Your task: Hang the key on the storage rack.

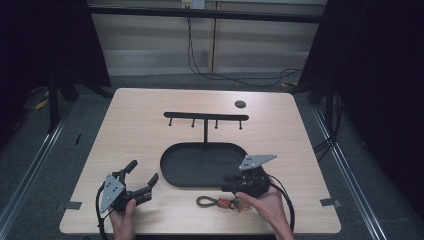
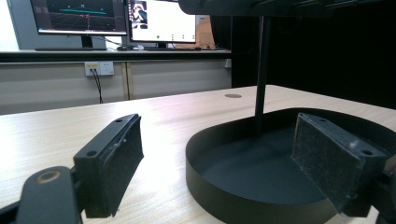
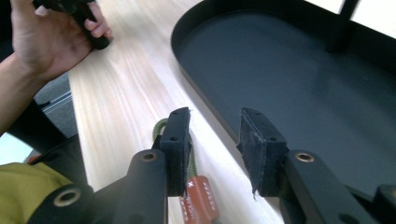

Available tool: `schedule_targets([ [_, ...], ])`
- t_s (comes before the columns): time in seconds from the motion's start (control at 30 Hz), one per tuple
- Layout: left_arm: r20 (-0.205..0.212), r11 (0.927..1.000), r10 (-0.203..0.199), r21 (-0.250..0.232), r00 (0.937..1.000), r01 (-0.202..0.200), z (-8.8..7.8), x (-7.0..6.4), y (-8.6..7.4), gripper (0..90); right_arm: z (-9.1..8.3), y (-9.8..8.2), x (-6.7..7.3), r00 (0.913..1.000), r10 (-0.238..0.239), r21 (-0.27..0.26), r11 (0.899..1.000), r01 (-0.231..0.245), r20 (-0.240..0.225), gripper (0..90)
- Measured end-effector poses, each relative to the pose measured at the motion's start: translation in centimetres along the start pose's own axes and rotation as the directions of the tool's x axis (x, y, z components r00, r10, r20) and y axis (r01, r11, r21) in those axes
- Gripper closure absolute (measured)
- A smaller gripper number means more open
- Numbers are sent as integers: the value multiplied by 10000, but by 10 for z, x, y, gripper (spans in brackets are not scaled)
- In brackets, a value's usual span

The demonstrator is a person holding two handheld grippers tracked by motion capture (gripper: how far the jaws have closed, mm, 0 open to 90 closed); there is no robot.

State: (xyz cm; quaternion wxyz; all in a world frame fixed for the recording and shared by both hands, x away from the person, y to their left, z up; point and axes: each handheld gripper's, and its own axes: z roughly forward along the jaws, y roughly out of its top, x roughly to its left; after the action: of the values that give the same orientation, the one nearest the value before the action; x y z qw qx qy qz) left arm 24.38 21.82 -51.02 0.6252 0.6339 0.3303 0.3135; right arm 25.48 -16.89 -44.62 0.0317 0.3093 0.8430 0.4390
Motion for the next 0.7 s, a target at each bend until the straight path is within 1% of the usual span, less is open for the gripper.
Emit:
schedule_targets([
  [0.03,1,10000,1,0,10000,-1,0,0,0,159,2,2,2,9997,-59,180,9998,63,-251,685],
  [0.1,0,10000,4,0,10000,-4,0,0,0,160,3,3,3,9996,-83,271,9996,90,-269,686],
  [0.13,2,10000,2,-2,10000,-2,0,0,0,159,5,4,3,9994,-57,404,9992,70,-341,686],
  [0.23,-3,10000,2,-3,10000,-2,0,0,0,160,10,6,5,9988,-176,910,9956,218,-460,692],
  [0.33,2,10000,-2,-8,10000,2,0,0,0,160,14,8,5,9979,-230,1167,9927,300,-613,687],
  [0.37,1,10000,8,-6,10000,-8,0,0,0,159,15,9,6,9977,-283,1310,9907,362,-617,687],
  [0.43,-3,10000,-51,-45,10000,51,0,0,0,159,19,11,7,9965,-329,1599,9861,449,-769,693],
  [0.47,-69,10000,-23,-34,10000,23,0,0,0,160,20,11,8,9963,-333,1789,9827,469,-787,690],
  [0.53,-68,10000,-62,-39,10000,62,0,0,0,159,24,12,8,9953,-358,1907,9802,525,-902,701],
  [0.57,-9,10000,-57,-46,10000,57,0,0,0,159,26,13,8,9938,-261,1987,9789,473,-1082,705],
  [0.6,-13,10000,6,-5,10000,-6,0,0,0,159,28,14,8,9931,-200,2094,9768,441,-1158,711],
  [0.63,-19,10000,-32,-32,10000,32,0,0,0,159,32,15,8,9915,-76,2514,9670,403,-1298,719],
  [0.67,-11,10000,-52,-37,10000,52,0,0,0,159,32,15,8,9915,-76,2514,9670,403,-1298,719],
  [0.7,-17,10000,-48,-38,10000,48,0,0,0,159,32,16,7,9902,72,2687,9627,308,-1396,728],
])
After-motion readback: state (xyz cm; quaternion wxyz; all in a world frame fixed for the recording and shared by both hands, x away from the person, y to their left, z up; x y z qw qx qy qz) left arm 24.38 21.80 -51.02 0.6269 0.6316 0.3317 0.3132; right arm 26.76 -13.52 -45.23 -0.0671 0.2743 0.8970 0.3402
